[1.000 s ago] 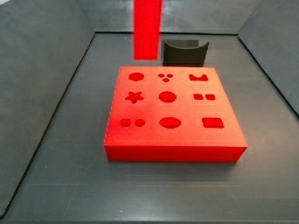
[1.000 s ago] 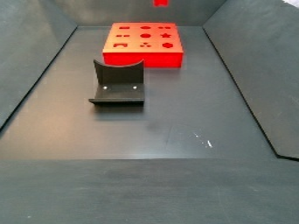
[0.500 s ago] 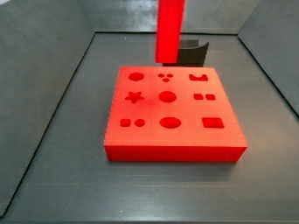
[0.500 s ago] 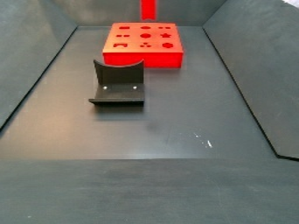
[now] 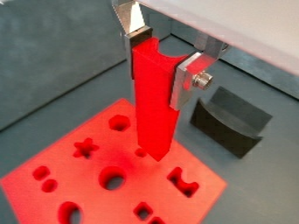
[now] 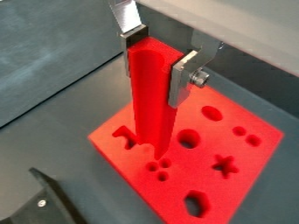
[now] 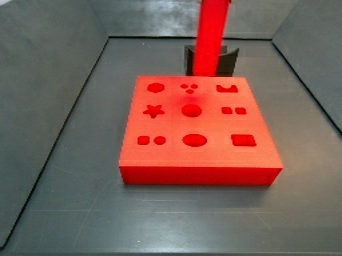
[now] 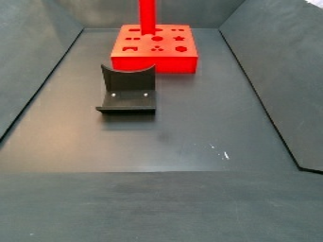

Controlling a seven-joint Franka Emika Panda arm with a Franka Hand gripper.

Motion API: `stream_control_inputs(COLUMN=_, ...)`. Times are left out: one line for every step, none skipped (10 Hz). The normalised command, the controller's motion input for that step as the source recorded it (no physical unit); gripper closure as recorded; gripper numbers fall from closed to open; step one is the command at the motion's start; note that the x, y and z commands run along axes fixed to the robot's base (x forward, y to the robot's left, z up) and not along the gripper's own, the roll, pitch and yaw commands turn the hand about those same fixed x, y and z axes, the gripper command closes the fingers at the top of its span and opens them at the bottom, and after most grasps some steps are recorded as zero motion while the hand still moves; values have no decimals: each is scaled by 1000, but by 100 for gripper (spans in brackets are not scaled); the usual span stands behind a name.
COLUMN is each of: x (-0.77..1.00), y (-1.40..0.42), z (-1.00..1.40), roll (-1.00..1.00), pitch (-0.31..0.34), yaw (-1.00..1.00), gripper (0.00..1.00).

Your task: Insert the arch object.

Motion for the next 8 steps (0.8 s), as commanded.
stream_control_inputs(x=1000, y=243, z=-346, roll=0, pitch=-90, yaw=0, gripper=100)
stream_control_inputs(x=606, y=0, z=-271, roll=111, pitch=0, yaw=0, gripper=100)
stream_control_inputs(x=491, y=0, z=-240, roll=16, pitch=0, yaw=0, gripper=100)
stream_control_inputs(x=674, y=-17, z=-194, roll=0, pitch=0, yaw=0, gripper=100)
stream_control_inputs(x=771, y=0, z=-246, roll=-7, pitch=-6, yaw=0, gripper=100)
stream_control_inputs(x=777, y=0, z=-260, roll=0, pitch=-14, yaw=0, gripper=100)
stream_control_inputs(x=557, y=0, z=-191, roll=0, pitch=0, yaw=0, gripper=100)
stream_control_inputs(x=397, y=0, z=-209, roll=0, pitch=0, yaw=0, gripper=100)
